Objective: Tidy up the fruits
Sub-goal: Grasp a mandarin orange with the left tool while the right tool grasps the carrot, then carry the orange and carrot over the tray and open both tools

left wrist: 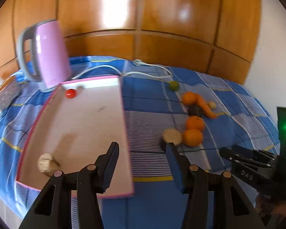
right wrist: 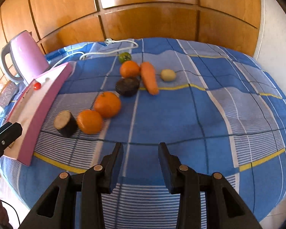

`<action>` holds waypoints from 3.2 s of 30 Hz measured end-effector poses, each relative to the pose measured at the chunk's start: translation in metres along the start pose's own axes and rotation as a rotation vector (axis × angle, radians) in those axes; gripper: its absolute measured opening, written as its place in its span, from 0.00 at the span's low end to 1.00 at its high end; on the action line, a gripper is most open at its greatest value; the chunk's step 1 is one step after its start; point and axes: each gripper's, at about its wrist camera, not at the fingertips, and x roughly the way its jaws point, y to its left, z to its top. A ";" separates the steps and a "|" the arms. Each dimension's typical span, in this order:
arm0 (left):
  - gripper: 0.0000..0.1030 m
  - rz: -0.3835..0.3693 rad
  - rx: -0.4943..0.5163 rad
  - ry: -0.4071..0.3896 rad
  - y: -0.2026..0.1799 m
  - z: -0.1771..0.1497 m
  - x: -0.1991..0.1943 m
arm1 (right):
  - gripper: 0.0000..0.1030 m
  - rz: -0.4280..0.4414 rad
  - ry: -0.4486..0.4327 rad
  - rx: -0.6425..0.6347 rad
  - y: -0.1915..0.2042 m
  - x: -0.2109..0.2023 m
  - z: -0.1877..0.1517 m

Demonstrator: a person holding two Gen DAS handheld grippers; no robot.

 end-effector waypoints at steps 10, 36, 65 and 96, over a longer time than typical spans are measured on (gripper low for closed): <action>0.47 -0.162 0.079 0.088 -0.041 -0.005 0.029 | 0.37 -0.002 -0.003 0.033 -0.014 0.002 -0.001; 0.38 -0.125 0.133 0.089 -0.072 0.002 0.088 | 0.50 0.008 -0.051 -0.016 -0.019 0.007 -0.003; 0.39 -0.154 0.079 0.033 -0.062 -0.010 0.087 | 0.34 0.036 -0.075 -0.021 -0.020 0.065 0.095; 0.38 -0.142 0.087 0.046 -0.061 -0.016 0.077 | 0.29 0.058 0.019 -0.044 -0.026 0.038 0.035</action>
